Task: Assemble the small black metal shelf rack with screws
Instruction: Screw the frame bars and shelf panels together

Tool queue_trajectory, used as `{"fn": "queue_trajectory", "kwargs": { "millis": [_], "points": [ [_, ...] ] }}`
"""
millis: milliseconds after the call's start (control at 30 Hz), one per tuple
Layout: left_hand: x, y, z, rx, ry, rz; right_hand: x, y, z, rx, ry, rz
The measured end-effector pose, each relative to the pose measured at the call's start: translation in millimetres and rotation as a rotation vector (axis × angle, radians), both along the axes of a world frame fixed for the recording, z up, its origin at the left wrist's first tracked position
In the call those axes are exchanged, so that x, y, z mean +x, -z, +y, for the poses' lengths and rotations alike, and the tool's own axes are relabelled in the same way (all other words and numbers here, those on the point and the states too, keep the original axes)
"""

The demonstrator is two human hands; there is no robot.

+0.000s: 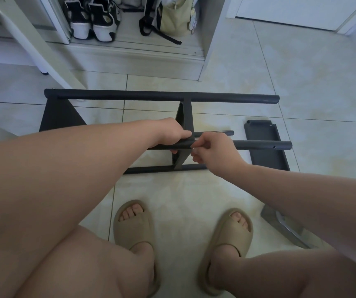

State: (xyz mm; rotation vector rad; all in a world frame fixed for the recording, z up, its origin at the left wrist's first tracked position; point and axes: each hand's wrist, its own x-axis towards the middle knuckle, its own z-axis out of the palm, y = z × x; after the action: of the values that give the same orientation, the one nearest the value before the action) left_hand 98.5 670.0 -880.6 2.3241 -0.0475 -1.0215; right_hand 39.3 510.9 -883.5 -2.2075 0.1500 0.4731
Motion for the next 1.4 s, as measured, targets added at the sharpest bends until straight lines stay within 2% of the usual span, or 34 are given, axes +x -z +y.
{"fn": "queue_trajectory", "kwargs": {
  "millis": [67, 167, 300, 467, 600, 667, 900, 967, 1300, 1400],
  "points": [
    [0.1, 0.4, -0.1, 0.005, 0.008, -0.005, -0.2, -1.1, -0.2, -0.011, -0.016, -0.008],
    [0.6, 1.6, 0.1, -0.017, -0.064, 0.000, 0.1, -6.7, -0.3, -0.183, -0.199, -0.105],
    [1.2, 2.6, -0.3, -0.026, -0.111, 0.009, 0.9, -12.2, -0.1, -0.313, -0.376, -0.197],
    [1.3, 5.8, 0.3, -0.056, -0.146, 0.014, 1.7, -14.1, 0.2, -0.395, -0.450, -0.244],
    [2.1, 8.2, 2.0, -0.068, -0.142, 0.007, 1.6, -13.8, 1.7, -0.558, -0.605, -0.287],
    [2.9, 9.3, 2.3, -0.069, -0.144, 0.006, 1.0, -13.1, 2.6, -0.518, -0.543, -0.268],
    [3.8, 10.5, 2.5, -0.055, -0.142, 0.019, 0.8, -10.2, 8.0, -0.045, -0.024, 0.016],
    [3.8, 10.6, 2.1, -0.060, -0.147, 0.018, 4.0, -7.5, 7.5, 0.043, 0.047, 0.063],
    [3.4, 9.0, 4.3, -0.105, -0.160, -0.004, 23.4, -6.5, -2.9, -0.365, -0.098, -0.013],
    [1.0, 8.3, 4.1, -0.084, -0.161, -0.015, 22.7, -6.4, -6.9, -0.520, -0.240, -0.098]
  ]
}}
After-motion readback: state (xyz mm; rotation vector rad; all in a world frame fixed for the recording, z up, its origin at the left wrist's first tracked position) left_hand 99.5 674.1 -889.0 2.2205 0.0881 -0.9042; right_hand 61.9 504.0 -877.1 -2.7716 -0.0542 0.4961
